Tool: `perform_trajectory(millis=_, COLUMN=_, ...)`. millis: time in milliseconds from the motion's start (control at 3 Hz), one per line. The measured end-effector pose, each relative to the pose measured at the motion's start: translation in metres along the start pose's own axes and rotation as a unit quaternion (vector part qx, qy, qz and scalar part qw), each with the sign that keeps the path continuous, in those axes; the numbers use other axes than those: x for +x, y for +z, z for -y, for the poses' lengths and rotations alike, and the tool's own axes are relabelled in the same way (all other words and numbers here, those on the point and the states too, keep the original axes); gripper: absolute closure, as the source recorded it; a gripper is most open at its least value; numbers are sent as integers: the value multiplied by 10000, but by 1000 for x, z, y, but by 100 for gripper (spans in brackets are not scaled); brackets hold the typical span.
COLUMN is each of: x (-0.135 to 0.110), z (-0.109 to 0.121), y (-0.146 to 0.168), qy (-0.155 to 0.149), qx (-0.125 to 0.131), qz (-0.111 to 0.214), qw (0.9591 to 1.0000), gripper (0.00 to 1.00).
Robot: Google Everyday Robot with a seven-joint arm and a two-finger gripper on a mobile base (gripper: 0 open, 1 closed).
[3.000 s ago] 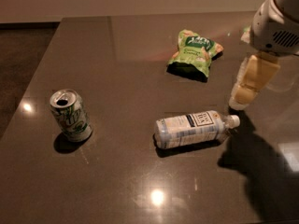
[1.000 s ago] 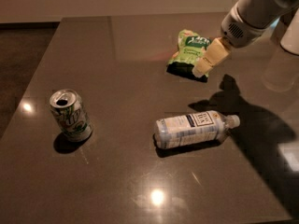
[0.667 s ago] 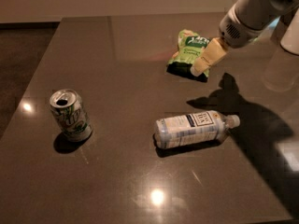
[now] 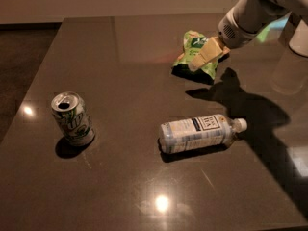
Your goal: Move green rice chip bag near 7up can
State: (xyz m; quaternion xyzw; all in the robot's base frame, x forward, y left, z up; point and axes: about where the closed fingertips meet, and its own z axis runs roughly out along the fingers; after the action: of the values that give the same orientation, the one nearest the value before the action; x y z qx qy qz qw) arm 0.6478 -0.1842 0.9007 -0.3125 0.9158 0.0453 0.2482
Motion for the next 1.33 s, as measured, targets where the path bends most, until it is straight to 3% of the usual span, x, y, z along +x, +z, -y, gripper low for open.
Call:
perform_trajectory(millis=333, x=-14, z=0, y=18, qy=97, qx=-118, qz=125, qw=9998, gripper=0)
perform_trajectory(millis=1000, x=-21, z=9, y=43, qy=185, qx=15, qz=141, qw=9997, gripper=0)
perform_trajectory(millis=1333, x=-23, z=12, y=47, qy=191, qx=131, qz=125, qw=9997, gripper=19)
